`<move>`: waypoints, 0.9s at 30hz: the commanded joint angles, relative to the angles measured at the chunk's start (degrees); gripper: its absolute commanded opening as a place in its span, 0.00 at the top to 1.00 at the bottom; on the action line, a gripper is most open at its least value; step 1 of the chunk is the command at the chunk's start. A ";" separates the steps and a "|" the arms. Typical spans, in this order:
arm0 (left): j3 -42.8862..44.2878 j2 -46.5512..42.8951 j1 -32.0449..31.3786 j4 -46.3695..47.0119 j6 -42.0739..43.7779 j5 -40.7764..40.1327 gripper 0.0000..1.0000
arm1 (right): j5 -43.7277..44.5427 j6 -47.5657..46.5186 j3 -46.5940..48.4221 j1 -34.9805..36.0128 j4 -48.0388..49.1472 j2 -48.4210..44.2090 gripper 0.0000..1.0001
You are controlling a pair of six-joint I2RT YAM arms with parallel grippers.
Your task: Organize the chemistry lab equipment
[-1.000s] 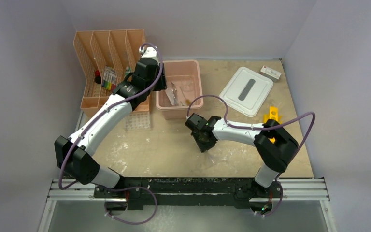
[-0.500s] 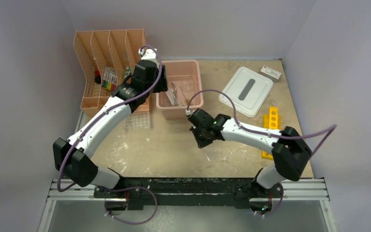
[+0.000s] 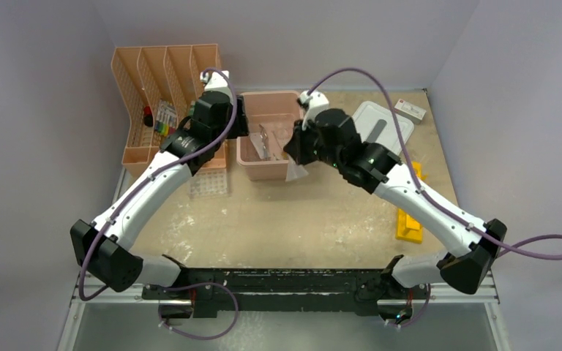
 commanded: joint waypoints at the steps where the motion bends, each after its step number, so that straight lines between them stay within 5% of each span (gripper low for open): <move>1: -1.05 -5.04 0.05 0.82 -0.71 -5.45 0.46 | 7.15 -1.72 6.09 -2.64 11.16 -0.26 1.00; 16: -11.97 -16.06 0.08 0.06 -7.90 -6.86 0.46 | 7.32 -1.20 24.21 -6.30 7.32 26.74 1.00; 27: -11.28 -15.86 0.09 -1.91 -2.72 -5.65 0.46 | 14.93 -1.32 30.25 -6.38 0.66 40.27 1.00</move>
